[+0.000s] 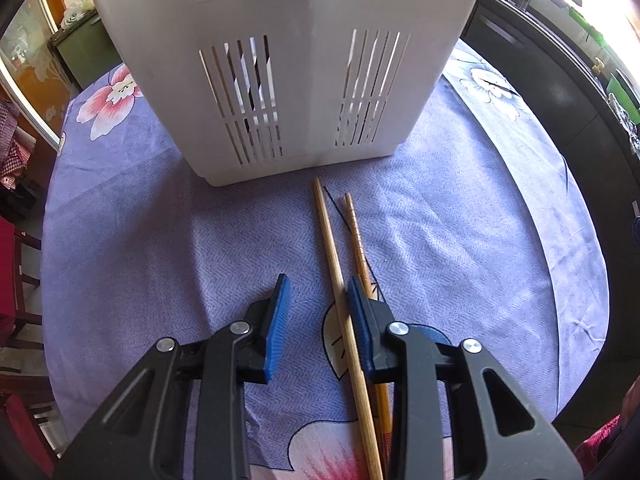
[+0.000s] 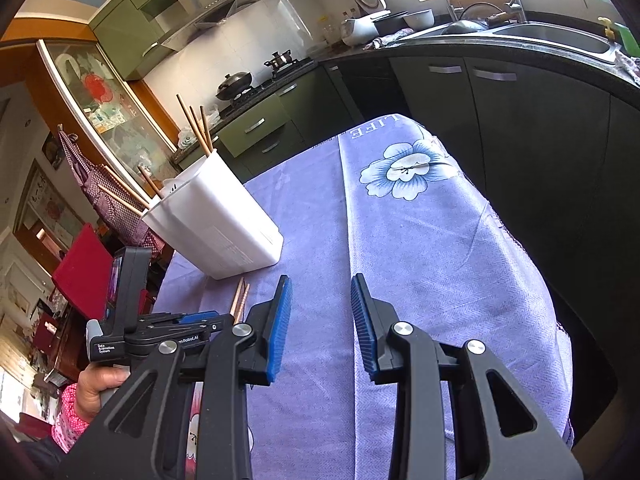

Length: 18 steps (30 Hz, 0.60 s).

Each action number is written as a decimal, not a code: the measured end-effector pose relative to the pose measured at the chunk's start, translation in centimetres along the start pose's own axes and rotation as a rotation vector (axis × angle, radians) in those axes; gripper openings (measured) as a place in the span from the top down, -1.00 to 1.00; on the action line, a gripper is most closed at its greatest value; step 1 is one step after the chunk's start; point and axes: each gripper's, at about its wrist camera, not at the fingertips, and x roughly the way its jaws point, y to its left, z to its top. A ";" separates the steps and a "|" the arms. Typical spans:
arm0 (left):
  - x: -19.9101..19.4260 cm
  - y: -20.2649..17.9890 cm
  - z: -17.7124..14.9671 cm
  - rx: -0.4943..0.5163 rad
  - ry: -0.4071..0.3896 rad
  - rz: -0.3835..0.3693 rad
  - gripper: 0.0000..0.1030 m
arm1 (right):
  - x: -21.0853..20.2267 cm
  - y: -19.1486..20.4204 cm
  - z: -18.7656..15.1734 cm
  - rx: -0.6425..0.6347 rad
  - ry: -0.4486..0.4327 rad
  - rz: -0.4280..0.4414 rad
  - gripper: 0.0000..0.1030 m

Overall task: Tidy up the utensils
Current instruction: 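Move both open grippers back down to the last chopsticks, then grasp a wooden chopstick with the left gripper and lift it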

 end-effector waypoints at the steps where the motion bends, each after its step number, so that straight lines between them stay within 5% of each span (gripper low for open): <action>1: 0.0 -0.1 -0.1 0.006 -0.003 0.014 0.58 | 0.0 0.0 0.0 0.000 0.000 0.002 0.40; 5: -0.1 0.6 -0.4 0.003 0.002 0.009 0.77 | 0.2 0.1 -0.1 0.003 0.001 0.004 0.32; 18: -0.7 3.6 -1.3 -0.049 0.002 -0.027 0.84 | 1.2 1.5 -0.5 -0.021 0.033 0.021 0.32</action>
